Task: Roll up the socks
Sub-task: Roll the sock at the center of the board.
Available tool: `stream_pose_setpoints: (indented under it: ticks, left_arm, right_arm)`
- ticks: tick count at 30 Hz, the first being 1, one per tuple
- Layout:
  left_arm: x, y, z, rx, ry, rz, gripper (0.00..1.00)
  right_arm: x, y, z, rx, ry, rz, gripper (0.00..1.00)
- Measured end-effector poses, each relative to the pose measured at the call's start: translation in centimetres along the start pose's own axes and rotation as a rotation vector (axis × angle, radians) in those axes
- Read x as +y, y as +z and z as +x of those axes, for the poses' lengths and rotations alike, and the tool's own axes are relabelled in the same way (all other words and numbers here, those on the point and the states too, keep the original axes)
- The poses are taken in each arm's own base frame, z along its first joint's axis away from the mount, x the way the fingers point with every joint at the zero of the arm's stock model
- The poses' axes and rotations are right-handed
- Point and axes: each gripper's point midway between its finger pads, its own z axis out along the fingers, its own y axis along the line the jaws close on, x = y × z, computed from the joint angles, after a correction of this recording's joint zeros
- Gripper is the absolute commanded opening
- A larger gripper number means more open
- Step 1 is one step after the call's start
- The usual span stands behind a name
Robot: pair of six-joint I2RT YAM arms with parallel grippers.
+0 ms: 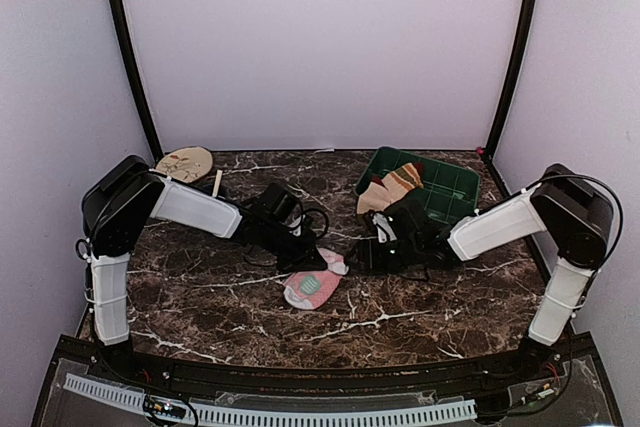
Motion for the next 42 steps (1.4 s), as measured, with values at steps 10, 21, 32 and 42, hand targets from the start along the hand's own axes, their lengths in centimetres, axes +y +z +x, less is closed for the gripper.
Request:
stream_pose_setpoints:
  ticks: [10,21,32,42]
  left_arm:
    - [0.1,0.1,0.1,0.000,0.019,0.018,0.00]
    - [0.0,0.1,0.1,0.000,0.032,0.023,0.00]
    - [0.1,0.0,0.1,0.002,0.046,0.035,0.00]
    - [0.1,0.0,0.1,0.004,0.050,0.037,0.00]
  right_arm:
    - [1.6,1.6,-0.8,0.005,-0.031,-0.182,0.63]
    - [2.7,2.5,-0.5,0.037,-0.089,-0.279,0.55]
    - [2.5,2.9,0.4,0.032,-0.078,-0.386,0.40]
    - [2.3,3.2,0.3,0.025,-0.059,-0.405,0.10]
